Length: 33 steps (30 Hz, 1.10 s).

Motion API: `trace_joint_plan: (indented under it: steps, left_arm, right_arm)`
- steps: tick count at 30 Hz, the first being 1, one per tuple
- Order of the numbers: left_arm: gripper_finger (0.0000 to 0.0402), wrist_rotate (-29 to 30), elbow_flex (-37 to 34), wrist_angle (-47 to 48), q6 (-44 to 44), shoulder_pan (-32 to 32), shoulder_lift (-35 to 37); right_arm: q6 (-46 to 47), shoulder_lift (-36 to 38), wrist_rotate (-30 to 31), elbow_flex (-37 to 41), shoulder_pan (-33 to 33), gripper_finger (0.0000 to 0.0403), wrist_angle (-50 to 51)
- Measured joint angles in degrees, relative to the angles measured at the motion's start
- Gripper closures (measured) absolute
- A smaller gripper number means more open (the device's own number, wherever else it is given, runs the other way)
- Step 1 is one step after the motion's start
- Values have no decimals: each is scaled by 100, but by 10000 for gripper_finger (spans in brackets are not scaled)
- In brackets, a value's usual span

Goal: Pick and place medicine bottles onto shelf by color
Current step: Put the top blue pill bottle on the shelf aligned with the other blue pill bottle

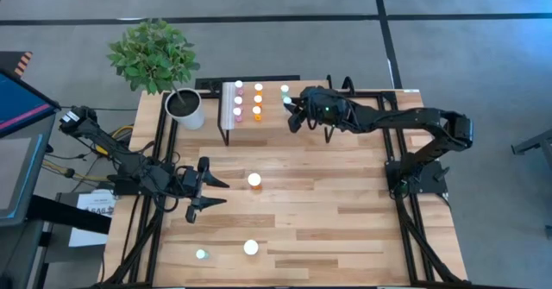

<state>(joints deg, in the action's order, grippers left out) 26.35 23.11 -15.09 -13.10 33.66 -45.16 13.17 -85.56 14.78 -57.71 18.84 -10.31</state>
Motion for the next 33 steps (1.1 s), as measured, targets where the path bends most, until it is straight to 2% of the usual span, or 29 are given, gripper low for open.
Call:
trace_joint_plan:
  steps: [11, 15, 22, 33]
  left_arm:
    - [210, 1, 0, 2, 1, -94, 1]
    - [210, 0, 0, 6, -1, -100, 1]
    - [210, -39, 0, 35, -3, -98, -1]
    - [210, -45, -1, 123, -5, -98, 1]
  right_arm:
    - [-159, -26, -95, -225, 12, 265, 247]
    - [-214, -257, -95, -363, 4, 265, 504]
    - [-216, -837, -69, -616, 45, 268, 374]
    - [-308, -741, -1, -649, 130, 270, 560]
